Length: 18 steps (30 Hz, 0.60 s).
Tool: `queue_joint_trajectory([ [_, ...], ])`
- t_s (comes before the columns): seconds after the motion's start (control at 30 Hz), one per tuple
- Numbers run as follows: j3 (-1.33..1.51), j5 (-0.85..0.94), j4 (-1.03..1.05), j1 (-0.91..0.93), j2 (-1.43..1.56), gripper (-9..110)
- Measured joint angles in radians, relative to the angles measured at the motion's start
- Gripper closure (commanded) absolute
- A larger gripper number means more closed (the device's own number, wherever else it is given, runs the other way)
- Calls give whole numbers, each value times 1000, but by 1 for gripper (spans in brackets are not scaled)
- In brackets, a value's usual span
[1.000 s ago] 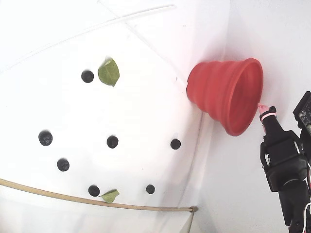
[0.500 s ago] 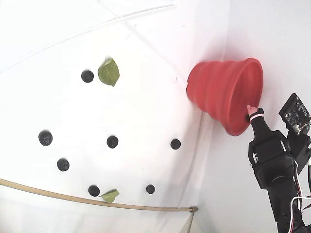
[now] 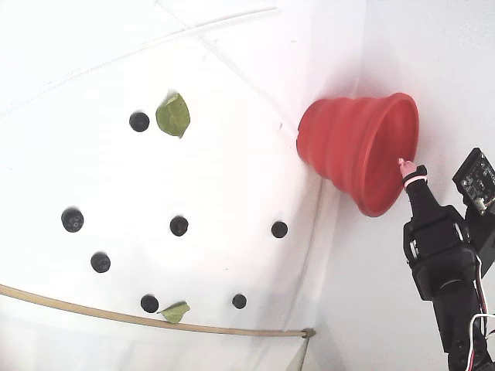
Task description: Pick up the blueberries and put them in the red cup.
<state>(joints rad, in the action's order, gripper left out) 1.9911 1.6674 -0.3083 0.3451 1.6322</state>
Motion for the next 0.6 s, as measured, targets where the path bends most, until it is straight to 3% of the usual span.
queue_joint_trajectory([
  [0.6, 78, -38, 138, -32, 181, 83],
])
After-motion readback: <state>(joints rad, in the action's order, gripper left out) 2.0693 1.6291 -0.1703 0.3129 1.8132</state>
